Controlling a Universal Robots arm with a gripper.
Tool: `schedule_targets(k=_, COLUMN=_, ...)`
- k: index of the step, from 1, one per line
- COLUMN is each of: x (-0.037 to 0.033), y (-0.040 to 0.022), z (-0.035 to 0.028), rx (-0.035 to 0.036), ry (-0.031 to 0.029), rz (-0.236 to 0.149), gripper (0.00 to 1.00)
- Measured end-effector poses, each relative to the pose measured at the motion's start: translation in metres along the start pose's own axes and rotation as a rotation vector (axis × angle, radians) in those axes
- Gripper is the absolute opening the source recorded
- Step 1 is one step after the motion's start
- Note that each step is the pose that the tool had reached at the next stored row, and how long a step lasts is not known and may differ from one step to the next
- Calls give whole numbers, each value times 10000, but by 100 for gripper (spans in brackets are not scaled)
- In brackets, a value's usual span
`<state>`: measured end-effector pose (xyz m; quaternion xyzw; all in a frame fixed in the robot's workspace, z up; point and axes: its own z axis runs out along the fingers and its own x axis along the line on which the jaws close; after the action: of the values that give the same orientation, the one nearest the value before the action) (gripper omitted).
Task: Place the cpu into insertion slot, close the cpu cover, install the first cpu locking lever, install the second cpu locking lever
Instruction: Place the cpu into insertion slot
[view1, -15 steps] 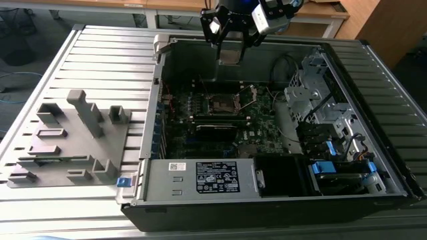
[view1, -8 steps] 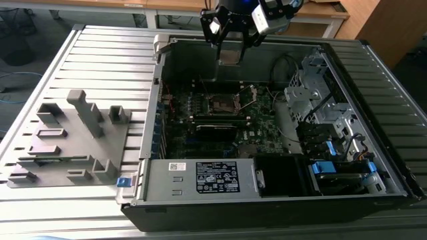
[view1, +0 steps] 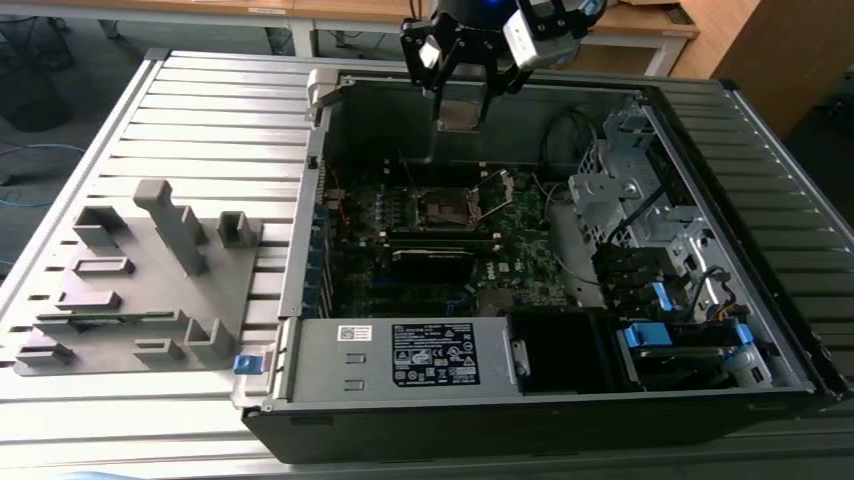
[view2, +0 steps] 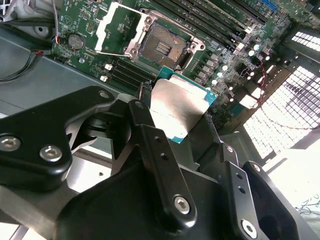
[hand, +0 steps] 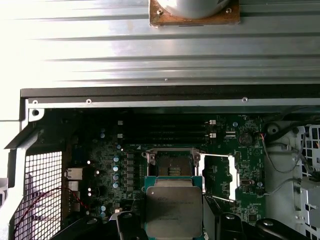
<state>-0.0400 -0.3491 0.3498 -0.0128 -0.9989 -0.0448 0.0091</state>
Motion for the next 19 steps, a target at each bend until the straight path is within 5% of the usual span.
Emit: schedule_targets(k=19, x=-1, y=-3, z=29, rx=-1, ry=0, rz=0, gripper=54)
